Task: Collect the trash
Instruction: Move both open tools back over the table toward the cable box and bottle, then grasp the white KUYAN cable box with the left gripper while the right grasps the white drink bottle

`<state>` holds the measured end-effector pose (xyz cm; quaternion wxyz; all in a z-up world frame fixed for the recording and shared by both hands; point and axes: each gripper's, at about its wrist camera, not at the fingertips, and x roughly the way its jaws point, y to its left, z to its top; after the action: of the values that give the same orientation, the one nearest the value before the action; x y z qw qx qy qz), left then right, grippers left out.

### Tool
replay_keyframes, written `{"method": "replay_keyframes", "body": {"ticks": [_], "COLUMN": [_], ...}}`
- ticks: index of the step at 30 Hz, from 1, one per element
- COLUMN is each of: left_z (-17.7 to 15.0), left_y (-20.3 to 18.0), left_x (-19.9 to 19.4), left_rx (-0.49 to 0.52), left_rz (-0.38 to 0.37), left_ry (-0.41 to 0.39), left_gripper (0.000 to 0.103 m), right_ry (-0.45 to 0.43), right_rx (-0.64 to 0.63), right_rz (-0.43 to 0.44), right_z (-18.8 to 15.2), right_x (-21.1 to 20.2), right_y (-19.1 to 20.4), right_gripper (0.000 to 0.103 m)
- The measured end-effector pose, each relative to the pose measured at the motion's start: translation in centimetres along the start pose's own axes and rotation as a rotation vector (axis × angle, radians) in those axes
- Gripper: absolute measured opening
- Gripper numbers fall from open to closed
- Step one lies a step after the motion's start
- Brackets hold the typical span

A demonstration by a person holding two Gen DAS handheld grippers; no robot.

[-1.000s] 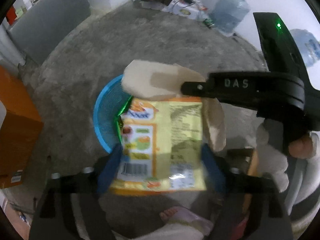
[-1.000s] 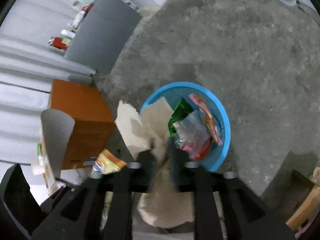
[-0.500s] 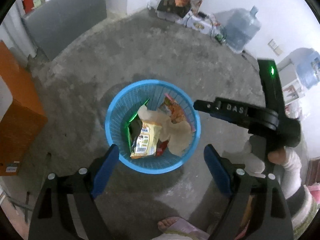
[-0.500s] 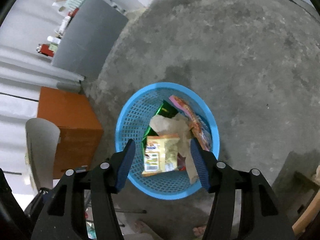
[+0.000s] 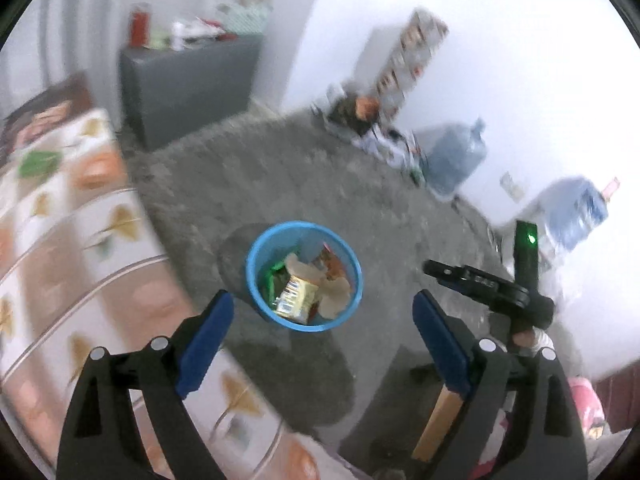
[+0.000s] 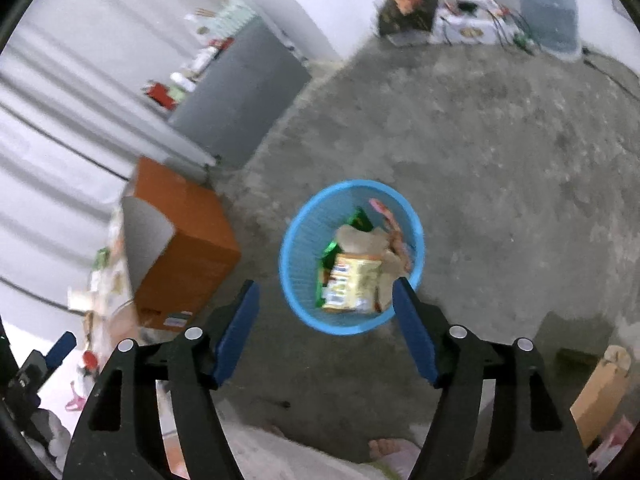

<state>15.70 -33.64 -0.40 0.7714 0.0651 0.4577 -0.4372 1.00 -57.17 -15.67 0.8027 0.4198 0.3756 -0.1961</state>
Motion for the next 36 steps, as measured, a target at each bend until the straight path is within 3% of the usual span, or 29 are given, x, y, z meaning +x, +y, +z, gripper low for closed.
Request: {"method": "replay_keyframes", "body": {"ticks": [5, 11, 16, 19, 23, 27, 32, 36], "left_z": [-3.4, -8.7, -14.8, -18.1, -21.7, -21.7, -19.6, -18.1], "left_y": [4.3, 11.0, 17.5, 20.7, 23.3, 23.3, 23.5, 24.1], "left_x": [-8.4, -18.0, -23.7, -25.8, -26.5, -24.3, -20.1, -17.7], "left_rx": [-0.079, -0.205, -0.419, -0.537, -0.672, -0.681, -0.686, -0.689], "left_rz": [0.062, 0.234, 0.342, 0.402, 0.356, 0.302, 0.254, 0.260], "left_ry": [-0.130, -0.285, -0.379, -0.394, -0.388, -0.342, -0.298, -0.274], "left_gripper": [0.090, 0.091, 0.091, 0.091, 0.091, 0.092, 0.095, 0.095], "right_ry": [-0.053, -0.060, -0.020, 0.039, 0.133, 0.189, 0.205, 0.213], "right_rx": [-0.104, -0.257, -0.426, -0.540, -0.678, -0.695, -0.678, -0.695], "right_rz": [0.068, 0.147, 0.202, 0.255, 0.318, 0.340, 0.339, 0.296], "right_z": [-1.3, -3.1, -6.4, -9.4, -13.9, -16.0, -17.3, -18.5], "right_x": [-3.7, -4.9, -3.9, -2.4, 0.0, 2.2, 2.3, 2.6], "right_y": [5.0, 12.5, 20.5, 25.8, 31.9, 35.6, 37.1, 36.7], "right_gripper": [0.075, 0.081, 0.085, 0.088, 0.088, 0.088, 0.088, 0.088]}}
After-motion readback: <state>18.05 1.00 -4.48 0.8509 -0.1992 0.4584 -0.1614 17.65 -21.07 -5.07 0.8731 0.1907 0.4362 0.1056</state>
